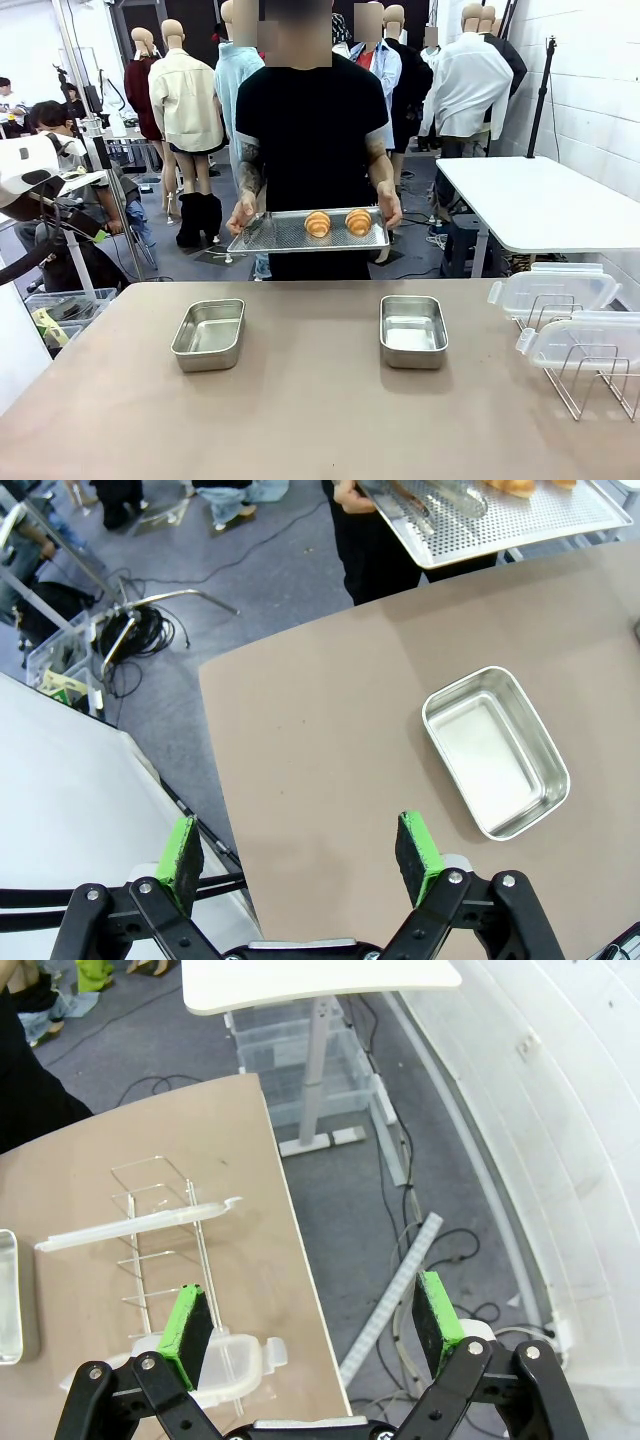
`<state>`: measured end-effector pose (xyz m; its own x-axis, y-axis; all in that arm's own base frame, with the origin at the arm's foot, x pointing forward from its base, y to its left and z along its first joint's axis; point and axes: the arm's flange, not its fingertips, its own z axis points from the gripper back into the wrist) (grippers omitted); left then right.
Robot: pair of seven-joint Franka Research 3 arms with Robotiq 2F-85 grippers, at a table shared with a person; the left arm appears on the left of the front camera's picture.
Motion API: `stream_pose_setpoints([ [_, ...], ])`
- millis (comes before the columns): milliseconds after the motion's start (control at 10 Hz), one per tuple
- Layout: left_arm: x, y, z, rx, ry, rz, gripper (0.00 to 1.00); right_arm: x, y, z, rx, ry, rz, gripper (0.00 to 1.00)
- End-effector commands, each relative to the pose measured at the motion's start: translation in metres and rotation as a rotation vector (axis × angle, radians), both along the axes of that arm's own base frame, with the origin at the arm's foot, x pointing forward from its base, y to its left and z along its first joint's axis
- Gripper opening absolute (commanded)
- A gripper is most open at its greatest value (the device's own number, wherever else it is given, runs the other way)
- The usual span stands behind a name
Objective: Place the bread in airtight containers.
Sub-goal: Lift both Airtight Container.
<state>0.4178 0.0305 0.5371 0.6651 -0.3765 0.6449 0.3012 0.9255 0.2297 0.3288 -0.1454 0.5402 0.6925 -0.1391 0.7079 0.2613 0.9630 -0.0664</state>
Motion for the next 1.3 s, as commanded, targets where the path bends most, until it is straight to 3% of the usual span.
stream_pose_setpoints([
  [0, 0.0001, 0.0005, 0.0012, -0.005, -0.007, 0.019, 1.0, 0.0003, 0.0011, -0.0002, -0.007, 0.006, -0.008, 1.0],
  [1200, 0.0001, 0.0005, 0.0012, -0.005, -0.007, 0.019, 1.0, 0.0003, 0.0011, -0.0002, -0.007, 0.006, -0.008, 1.0],
])
